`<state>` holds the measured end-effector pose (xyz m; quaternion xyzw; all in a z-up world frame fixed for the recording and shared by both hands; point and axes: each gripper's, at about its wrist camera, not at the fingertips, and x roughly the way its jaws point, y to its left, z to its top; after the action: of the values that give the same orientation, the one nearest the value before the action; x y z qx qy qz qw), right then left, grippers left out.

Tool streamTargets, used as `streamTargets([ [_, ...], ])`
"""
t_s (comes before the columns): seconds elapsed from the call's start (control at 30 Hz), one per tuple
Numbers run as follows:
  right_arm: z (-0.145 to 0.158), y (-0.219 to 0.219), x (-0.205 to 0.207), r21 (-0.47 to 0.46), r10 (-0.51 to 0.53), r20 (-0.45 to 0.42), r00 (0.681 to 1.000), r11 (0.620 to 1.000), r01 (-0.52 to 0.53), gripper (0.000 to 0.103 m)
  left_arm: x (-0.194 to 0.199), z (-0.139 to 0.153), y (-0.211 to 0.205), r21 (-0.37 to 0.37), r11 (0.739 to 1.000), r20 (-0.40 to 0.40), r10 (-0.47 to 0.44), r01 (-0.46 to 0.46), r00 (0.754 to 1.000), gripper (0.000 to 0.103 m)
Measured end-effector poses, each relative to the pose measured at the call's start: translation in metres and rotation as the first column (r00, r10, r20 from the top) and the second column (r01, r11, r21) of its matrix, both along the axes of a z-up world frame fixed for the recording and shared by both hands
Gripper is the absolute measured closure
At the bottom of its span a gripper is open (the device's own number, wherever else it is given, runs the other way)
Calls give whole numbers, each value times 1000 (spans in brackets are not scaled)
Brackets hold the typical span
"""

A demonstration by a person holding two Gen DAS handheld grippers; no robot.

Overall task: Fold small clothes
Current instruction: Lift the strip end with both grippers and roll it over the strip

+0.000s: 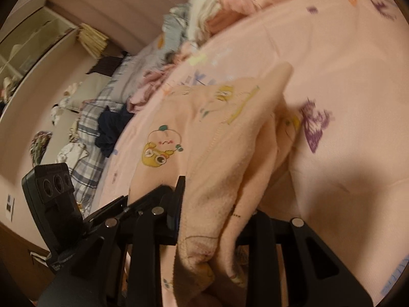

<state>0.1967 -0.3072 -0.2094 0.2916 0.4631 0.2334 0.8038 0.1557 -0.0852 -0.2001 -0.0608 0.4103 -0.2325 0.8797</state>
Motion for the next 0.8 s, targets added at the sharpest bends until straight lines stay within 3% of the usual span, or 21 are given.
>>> streamTargets([
  [0.27,50,11,-8,32,30,164,986,999,-35,76,-18,44,11,-32,999,133,17,-13,991,74],
  [0.8,92,65,11,-46,147,264,953,989,-140,76,-21,73,55,3,989,243,142,-147,960,74],
])
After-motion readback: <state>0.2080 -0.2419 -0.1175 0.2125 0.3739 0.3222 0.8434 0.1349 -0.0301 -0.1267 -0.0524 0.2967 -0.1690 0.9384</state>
